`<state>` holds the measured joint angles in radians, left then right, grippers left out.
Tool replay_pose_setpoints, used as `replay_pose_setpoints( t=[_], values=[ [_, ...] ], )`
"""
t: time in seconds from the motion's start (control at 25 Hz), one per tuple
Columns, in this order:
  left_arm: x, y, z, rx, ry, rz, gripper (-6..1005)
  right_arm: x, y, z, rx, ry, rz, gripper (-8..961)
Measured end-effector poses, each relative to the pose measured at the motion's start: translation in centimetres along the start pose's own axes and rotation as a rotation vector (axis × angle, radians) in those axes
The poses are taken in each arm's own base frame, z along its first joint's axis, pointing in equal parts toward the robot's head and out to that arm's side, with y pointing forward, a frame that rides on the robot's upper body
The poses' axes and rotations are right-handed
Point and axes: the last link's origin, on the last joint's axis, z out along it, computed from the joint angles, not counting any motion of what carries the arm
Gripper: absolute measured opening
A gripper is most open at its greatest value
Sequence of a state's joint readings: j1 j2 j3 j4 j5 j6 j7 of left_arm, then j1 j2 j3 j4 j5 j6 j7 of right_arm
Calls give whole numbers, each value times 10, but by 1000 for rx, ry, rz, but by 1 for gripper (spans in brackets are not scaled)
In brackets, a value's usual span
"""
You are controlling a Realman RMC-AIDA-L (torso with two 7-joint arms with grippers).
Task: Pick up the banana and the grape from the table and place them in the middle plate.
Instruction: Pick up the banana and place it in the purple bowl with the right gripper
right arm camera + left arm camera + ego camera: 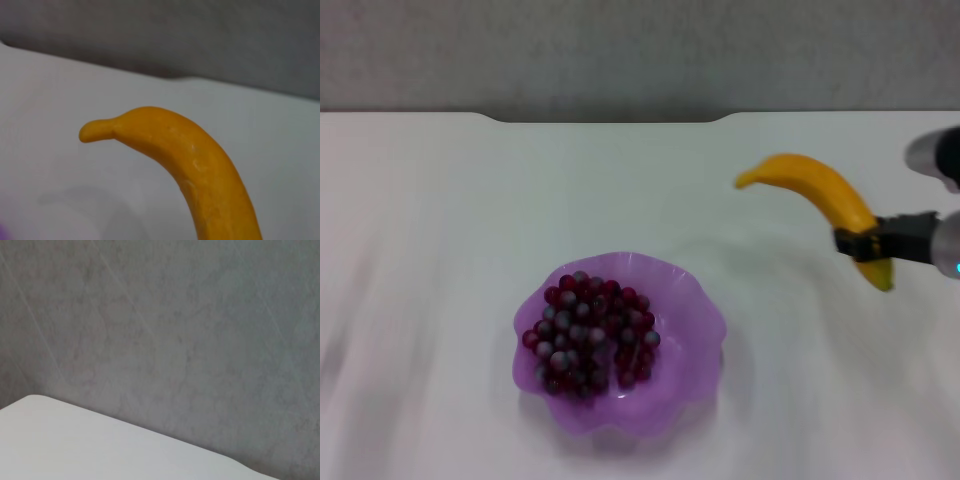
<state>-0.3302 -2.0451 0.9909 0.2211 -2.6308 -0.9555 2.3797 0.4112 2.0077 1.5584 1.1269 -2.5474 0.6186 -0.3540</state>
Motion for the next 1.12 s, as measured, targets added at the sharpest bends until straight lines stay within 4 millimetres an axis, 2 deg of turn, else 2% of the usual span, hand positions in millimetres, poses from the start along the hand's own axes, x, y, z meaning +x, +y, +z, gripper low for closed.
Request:
replay_pose_setpoints(
  t=[0.12,0.32,0.52,0.8,1.12],
  values=[
    [0,2,1,-5,0,2,868,-16,23,-3,-58,-49,-43,501],
    [0,4,3,-12,0,4,867,-35,74,-1,-178,-110,-128,502],
    [1,7,6,-21,1,3,866,-34,119,5,-271,-135,-210,504],
    [1,8,6,-23,0,2,864,-20,129,10,-281,-146,-225,506],
    [2,9,8,-28,2,2,861,-2,149,13,-314,-148,-302,509]
  ],
)
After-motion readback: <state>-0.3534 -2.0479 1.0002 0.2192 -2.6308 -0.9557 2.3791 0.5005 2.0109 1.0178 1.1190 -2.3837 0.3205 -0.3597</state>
